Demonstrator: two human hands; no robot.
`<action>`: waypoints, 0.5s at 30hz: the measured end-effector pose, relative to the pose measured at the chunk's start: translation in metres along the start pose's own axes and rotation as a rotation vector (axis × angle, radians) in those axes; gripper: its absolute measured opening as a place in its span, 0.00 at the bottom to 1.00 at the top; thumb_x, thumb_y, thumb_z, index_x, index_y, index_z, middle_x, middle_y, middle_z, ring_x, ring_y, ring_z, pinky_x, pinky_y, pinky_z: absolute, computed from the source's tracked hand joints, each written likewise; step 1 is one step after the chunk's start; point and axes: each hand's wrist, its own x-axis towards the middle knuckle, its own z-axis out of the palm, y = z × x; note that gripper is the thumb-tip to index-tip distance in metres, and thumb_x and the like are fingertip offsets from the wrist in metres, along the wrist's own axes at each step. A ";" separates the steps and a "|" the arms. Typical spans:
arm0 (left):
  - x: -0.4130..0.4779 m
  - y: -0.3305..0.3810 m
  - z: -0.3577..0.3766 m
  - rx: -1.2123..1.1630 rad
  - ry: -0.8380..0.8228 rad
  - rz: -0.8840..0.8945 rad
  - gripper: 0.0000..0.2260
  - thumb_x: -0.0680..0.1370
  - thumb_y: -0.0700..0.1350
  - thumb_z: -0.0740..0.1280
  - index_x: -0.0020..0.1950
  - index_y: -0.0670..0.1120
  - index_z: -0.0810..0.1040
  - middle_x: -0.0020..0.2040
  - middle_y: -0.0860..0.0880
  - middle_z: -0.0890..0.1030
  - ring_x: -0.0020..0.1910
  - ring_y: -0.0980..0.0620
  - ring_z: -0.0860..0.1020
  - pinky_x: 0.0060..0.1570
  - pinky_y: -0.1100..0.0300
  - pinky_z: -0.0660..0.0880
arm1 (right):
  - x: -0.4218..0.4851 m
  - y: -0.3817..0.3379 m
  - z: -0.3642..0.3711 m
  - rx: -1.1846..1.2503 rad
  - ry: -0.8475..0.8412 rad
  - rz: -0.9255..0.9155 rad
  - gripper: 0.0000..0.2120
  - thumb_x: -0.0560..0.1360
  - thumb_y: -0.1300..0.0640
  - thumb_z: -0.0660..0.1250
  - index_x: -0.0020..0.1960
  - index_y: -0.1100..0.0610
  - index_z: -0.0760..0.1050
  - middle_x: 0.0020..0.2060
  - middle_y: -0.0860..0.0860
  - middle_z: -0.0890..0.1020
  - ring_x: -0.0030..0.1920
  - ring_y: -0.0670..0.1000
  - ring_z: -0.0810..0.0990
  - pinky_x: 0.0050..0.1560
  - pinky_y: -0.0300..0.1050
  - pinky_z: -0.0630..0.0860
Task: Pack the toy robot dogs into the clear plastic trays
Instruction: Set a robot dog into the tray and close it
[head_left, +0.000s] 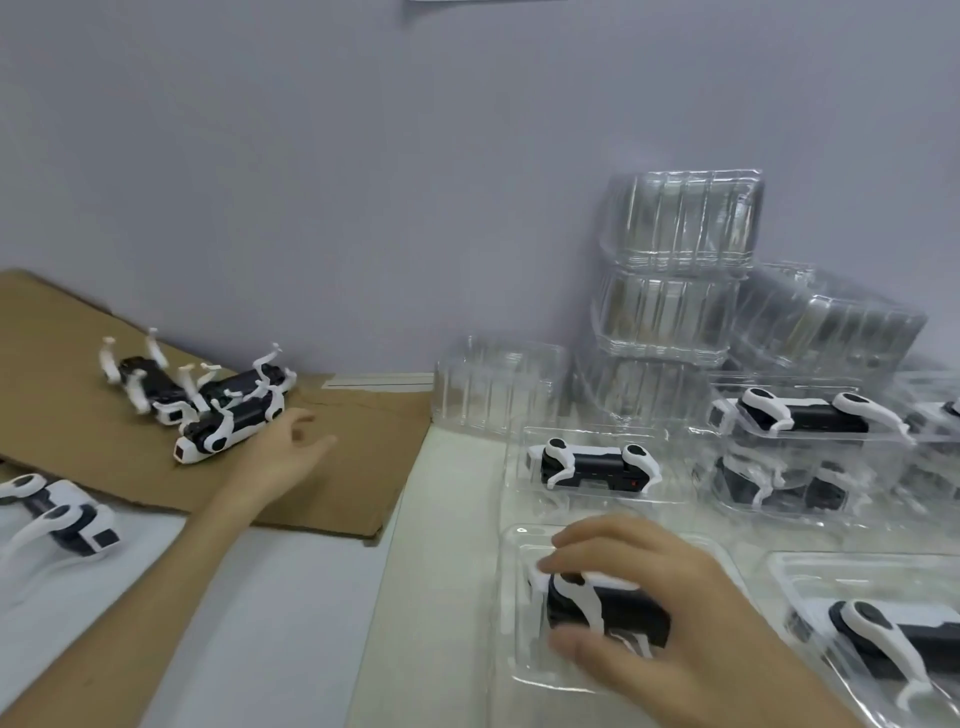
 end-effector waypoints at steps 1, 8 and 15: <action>-0.012 0.008 0.003 -0.175 -0.079 0.023 0.10 0.80 0.47 0.69 0.62 0.52 0.79 0.61 0.44 0.81 0.53 0.47 0.82 0.55 0.52 0.77 | 0.000 0.001 0.001 -0.044 -0.118 0.036 0.19 0.67 0.28 0.67 0.58 0.24 0.74 0.64 0.24 0.68 0.67 0.31 0.66 0.64 0.35 0.66; -0.130 0.051 0.043 -0.492 -1.060 0.339 0.09 0.75 0.47 0.77 0.49 0.49 0.79 0.47 0.47 0.83 0.47 0.49 0.83 0.48 0.60 0.78 | 0.003 0.008 -0.002 -0.144 -0.076 0.042 0.23 0.67 0.26 0.54 0.51 0.35 0.79 0.58 0.24 0.70 0.61 0.33 0.71 0.63 0.40 0.67; -0.165 0.071 0.082 -0.502 -0.835 0.472 0.11 0.71 0.47 0.78 0.46 0.56 0.78 0.42 0.56 0.81 0.43 0.55 0.81 0.45 0.61 0.78 | -0.002 -0.005 0.006 0.031 0.140 -0.131 0.07 0.76 0.47 0.65 0.45 0.46 0.81 0.45 0.39 0.81 0.48 0.46 0.81 0.44 0.43 0.75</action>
